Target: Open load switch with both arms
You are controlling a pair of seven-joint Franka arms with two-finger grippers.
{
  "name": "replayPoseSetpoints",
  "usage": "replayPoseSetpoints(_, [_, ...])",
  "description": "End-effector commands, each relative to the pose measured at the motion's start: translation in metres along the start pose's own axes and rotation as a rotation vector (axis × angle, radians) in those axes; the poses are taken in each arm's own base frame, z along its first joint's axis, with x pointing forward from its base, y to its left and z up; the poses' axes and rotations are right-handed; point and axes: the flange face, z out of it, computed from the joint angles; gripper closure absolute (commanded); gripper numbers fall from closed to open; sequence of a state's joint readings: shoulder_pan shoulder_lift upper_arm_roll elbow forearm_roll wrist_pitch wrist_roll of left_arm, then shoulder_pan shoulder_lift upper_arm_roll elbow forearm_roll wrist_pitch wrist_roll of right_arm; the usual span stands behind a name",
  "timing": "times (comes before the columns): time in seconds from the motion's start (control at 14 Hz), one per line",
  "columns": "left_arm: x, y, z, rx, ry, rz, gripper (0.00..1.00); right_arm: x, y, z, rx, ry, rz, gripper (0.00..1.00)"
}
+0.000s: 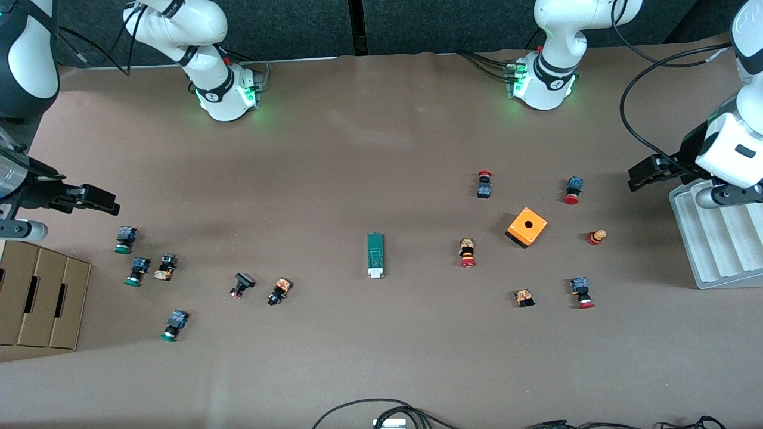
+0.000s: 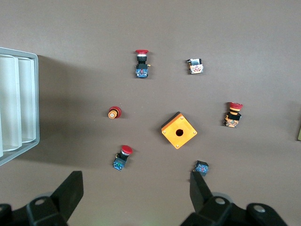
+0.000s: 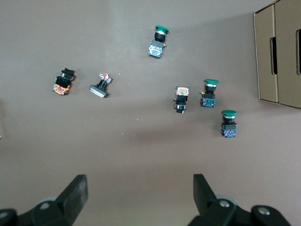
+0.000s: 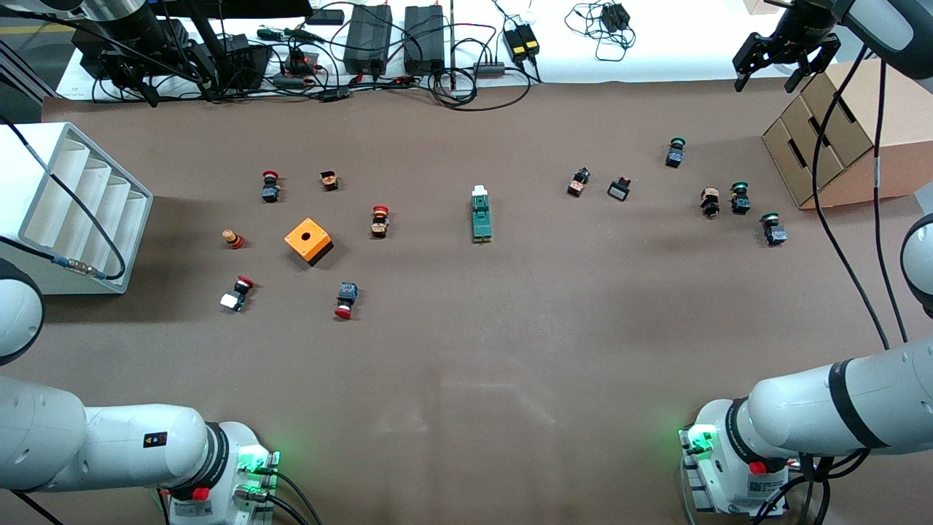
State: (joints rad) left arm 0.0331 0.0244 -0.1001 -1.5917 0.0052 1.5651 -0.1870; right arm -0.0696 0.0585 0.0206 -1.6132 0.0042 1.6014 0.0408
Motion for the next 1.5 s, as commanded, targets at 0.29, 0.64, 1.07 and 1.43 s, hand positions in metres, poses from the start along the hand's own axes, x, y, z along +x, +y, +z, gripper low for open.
replayPoseSetpoints(0.29, [-0.007, 0.002, -0.007, 0.003, 0.006, -0.011, 0.0, 0.007, -0.002, 0.005, 0.025, -0.012, -0.147, 0.0])
replayPoseSetpoints(0.64, [-0.007, 0.003, -0.007, 0.003, 0.006, -0.009, 0.0, 0.025, -0.006, 0.022, 0.166, 0.004, -0.191, 0.0])
replayPoseSetpoints(1.07, [-0.008, 0.014, -0.007, -0.013, 0.005, 0.006, 0.0, 0.036, -0.042, 0.049, 0.217, -0.035, -0.199, 0.0])
replayPoseSetpoints(1.43, [-0.02, 0.063, -0.009, -0.017, 0.016, 0.023, 0.0, 0.038, -0.057, 0.056, 0.033, -0.041, -0.272, 0.0])
